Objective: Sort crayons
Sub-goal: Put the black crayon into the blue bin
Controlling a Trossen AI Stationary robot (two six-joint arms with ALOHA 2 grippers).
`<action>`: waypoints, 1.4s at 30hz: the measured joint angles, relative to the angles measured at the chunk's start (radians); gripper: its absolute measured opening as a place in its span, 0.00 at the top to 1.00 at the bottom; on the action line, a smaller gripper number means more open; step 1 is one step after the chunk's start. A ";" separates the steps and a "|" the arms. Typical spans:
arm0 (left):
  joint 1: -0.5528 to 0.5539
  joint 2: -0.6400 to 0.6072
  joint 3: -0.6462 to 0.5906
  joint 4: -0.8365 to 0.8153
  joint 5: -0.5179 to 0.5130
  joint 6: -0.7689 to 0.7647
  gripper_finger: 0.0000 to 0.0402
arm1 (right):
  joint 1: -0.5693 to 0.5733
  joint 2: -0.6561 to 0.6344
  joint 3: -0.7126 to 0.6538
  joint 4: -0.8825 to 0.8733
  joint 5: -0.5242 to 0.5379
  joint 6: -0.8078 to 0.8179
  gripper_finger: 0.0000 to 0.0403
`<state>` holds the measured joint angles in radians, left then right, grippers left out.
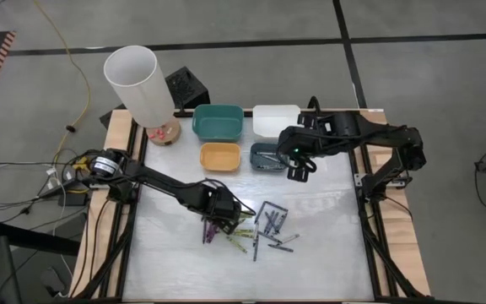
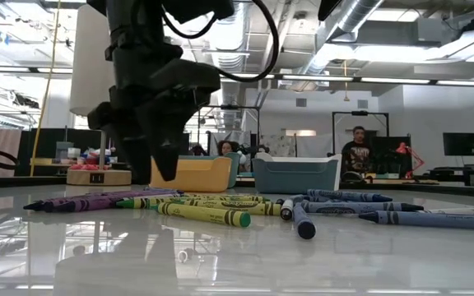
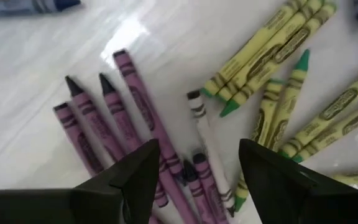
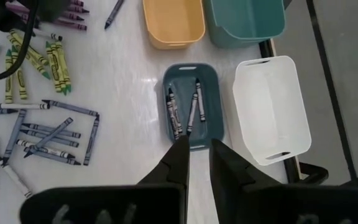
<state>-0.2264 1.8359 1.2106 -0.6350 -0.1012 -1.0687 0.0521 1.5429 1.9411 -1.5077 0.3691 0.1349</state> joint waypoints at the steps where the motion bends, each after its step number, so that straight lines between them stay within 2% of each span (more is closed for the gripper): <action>1: -0.001 0.000 0.000 0.002 -0.009 -0.001 0.50 | 0.000 0.000 0.000 0.000 0.000 0.000 0.86; 8: -0.018 0.000 0.013 0.013 -0.036 -0.013 0.54 | 0.000 0.000 0.000 -0.001 0.000 0.000 0.86; 31: -0.040 0.008 0.013 0.007 -0.089 0.032 0.54 | 0.000 0.000 0.000 -0.003 -0.003 -0.003 0.86; 42: -0.039 0.066 0.012 -0.009 -0.026 0.037 0.54 | 0.000 0.000 -0.001 -0.006 -0.003 -0.003 0.86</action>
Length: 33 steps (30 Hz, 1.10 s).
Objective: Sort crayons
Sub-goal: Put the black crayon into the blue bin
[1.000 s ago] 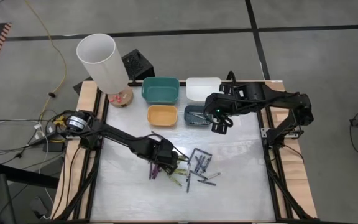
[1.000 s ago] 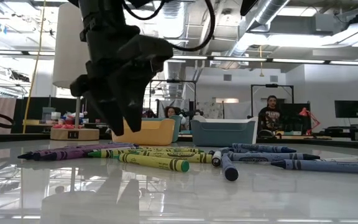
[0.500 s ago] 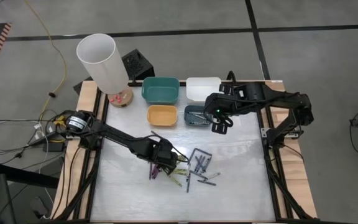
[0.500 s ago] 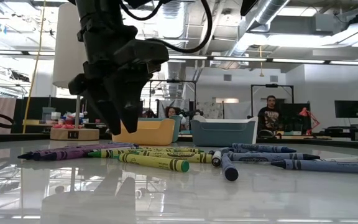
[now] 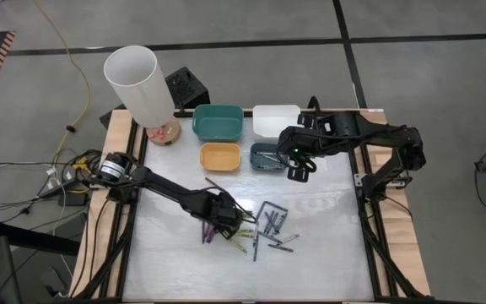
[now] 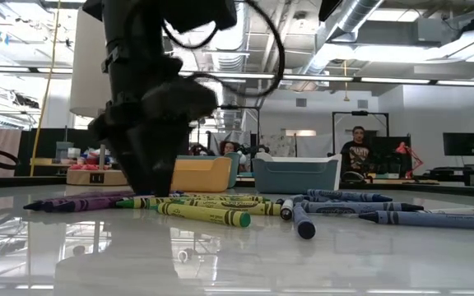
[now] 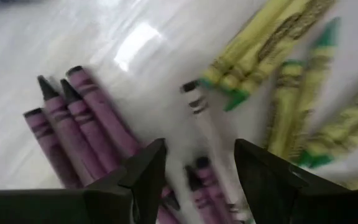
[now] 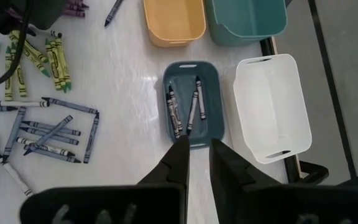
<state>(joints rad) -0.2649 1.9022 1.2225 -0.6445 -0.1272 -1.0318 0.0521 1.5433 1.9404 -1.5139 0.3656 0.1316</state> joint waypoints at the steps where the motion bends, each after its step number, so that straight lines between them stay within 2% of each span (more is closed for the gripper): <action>1: 0.002 0.000 0.002 0.004 0.006 -0.001 0.55 | 0.000 0.000 0.000 0.000 0.000 0.000 0.86; 6: 0.017 0.006 0.002 -0.016 0.034 0.000 0.64 | 0.000 0.000 0.000 -0.001 0.000 0.000 0.86; 17: 0.023 0.011 0.003 -0.014 0.034 0.000 0.97 | 0.019 0.000 0.000 -0.011 0.000 0.003 0.86; 24: 0.023 -0.036 -0.001 0.045 -0.013 0.001 0.98 | 0.050 -0.043 0.000 0.066 0.002 0.025 0.86; 33: 0.038 -0.250 0.001 0.095 -0.224 0.019 0.98 | 0.105 -0.196 0.000 0.232 0.004 0.071 0.86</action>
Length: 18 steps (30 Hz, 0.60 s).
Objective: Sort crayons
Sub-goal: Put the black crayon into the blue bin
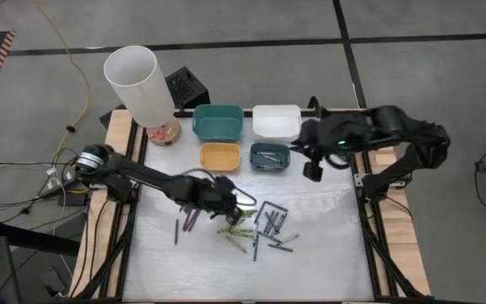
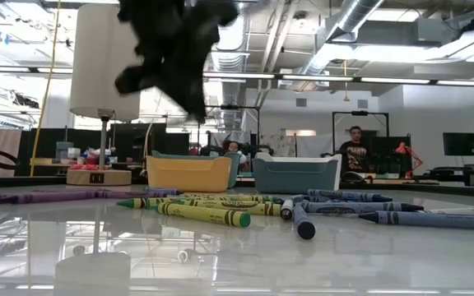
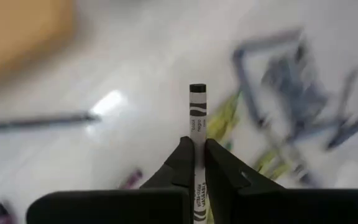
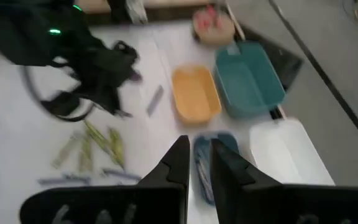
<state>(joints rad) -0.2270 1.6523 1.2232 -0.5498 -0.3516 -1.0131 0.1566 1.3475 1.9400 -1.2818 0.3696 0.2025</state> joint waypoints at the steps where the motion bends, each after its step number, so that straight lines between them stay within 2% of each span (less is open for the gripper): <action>1: 0.000 -0.029 0.000 0.003 -0.036 0.002 0.98 | 0.010 -0.016 0.000 0.025 0.000 0.001 0.86; 6: 0.001 -0.177 0.000 0.117 -0.202 0.087 0.98 | 0.076 -0.067 -0.030 0.177 0.003 -0.025 0.86; 10: -0.001 -0.278 0.000 0.276 -0.296 0.259 0.98 | 0.119 -0.093 -0.107 0.332 0.003 -0.063 0.86; 18: -0.003 -0.381 0.001 0.541 -0.334 0.623 0.99 | 0.121 -0.072 -0.262 0.585 0.000 -0.079 0.86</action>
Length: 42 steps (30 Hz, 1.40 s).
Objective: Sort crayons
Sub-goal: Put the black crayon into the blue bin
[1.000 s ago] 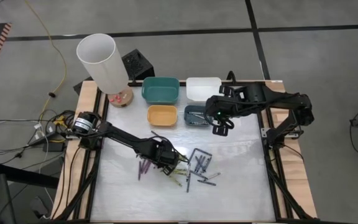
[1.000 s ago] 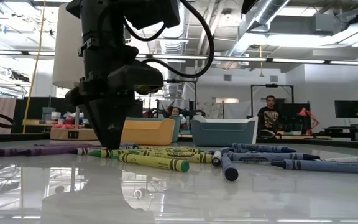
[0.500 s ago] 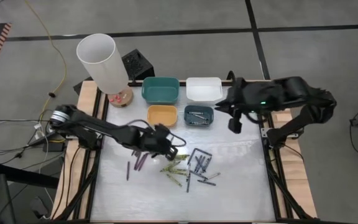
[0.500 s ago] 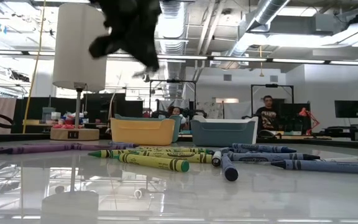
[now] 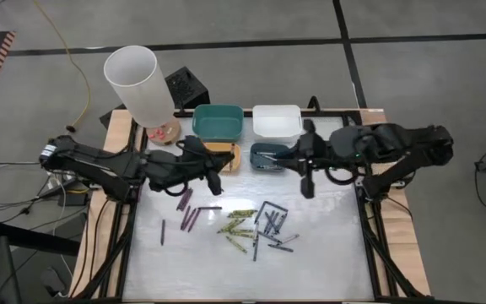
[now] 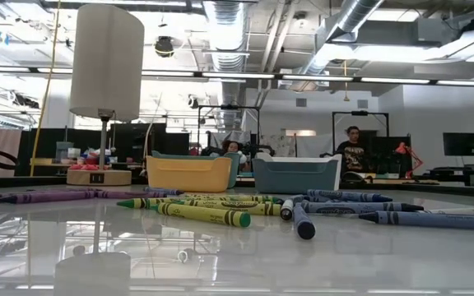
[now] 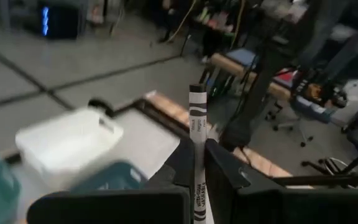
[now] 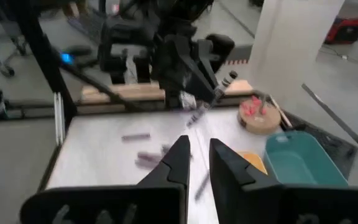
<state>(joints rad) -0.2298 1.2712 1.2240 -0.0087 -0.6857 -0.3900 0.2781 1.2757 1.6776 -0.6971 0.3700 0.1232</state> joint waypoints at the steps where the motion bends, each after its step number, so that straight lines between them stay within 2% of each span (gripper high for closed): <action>1: 0.000 -0.003 0.000 0.015 0.008 0.029 0.99 | -0.007 0.001 -0.016 0.049 0.000 -0.001 0.86; 11: 0.000 0.007 -0.001 0.132 0.131 0.202 0.99 | -0.067 0.031 -0.034 0.308 -0.142 -0.011 0.82; 14: 0.000 0.006 -0.001 0.166 0.127 0.254 0.99 | -0.079 0.054 -0.034 0.338 -0.153 -0.011 0.76; 21: 0.000 0.004 0.000 0.212 0.132 0.327 0.99 | -0.086 0.144 -0.034 0.443 -0.163 -0.009 0.52; 25: -0.006 0.005 0.000 0.208 0.131 0.342 0.99 | -0.094 0.166 -0.034 0.473 -0.163 -0.009 0.44; 31: -0.008 0.005 0.000 0.209 0.131 0.345 0.99 | -0.101 0.160 -0.035 0.470 -0.169 -0.010 0.45; 36: -0.012 -0.002 0.000 0.208 0.124 0.372 0.99 | -0.067 0.101 -0.034 0.469 -0.207 -0.017 0.47; 42: -0.015 -0.007 0.000 0.253 0.132 0.398 0.99 | -0.038 0.060 -0.033 0.423 -0.054 -0.085 0.47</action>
<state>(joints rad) -0.2447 1.2640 1.2236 0.2443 -0.5540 0.0081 0.2401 1.3361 1.6451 -0.2744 0.3162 0.0386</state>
